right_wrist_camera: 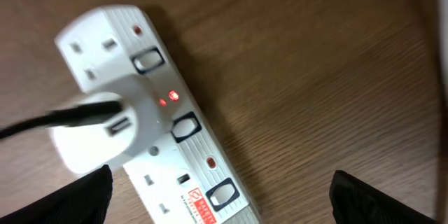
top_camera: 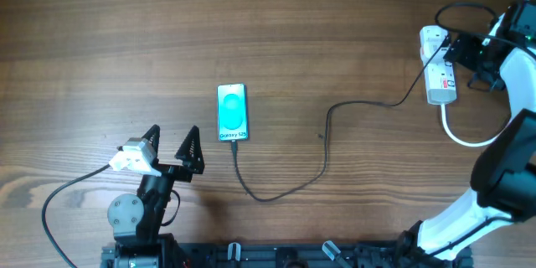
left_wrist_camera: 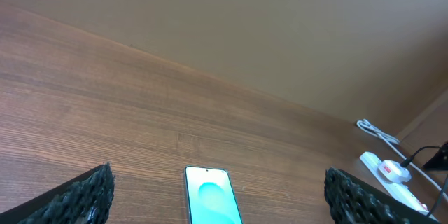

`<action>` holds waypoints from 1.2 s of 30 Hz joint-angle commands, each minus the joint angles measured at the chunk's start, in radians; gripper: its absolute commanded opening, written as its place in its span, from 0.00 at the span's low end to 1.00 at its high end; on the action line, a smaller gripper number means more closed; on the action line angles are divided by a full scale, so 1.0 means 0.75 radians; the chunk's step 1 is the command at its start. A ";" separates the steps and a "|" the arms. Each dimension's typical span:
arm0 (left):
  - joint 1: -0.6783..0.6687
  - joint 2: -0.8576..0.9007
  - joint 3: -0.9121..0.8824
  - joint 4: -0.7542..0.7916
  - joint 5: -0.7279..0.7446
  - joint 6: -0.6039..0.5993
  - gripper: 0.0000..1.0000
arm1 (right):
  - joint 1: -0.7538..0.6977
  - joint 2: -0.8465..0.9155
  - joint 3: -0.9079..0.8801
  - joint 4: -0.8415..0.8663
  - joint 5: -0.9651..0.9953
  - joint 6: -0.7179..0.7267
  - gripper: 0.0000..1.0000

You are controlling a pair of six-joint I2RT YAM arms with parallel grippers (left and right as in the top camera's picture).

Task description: Plug charger to phone and switch on socket

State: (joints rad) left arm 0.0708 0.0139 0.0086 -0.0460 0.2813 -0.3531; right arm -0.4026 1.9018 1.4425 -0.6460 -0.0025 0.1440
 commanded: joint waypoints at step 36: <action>0.006 -0.015 -0.004 -0.006 -0.004 0.007 1.00 | 0.511 -1.380 -1.025 -0.002 0.006 -0.015 1.00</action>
State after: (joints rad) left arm 0.0708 0.0135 0.0086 -0.0460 0.2813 -0.3531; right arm -0.0246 0.9318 0.7879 -0.6495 0.0006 0.1440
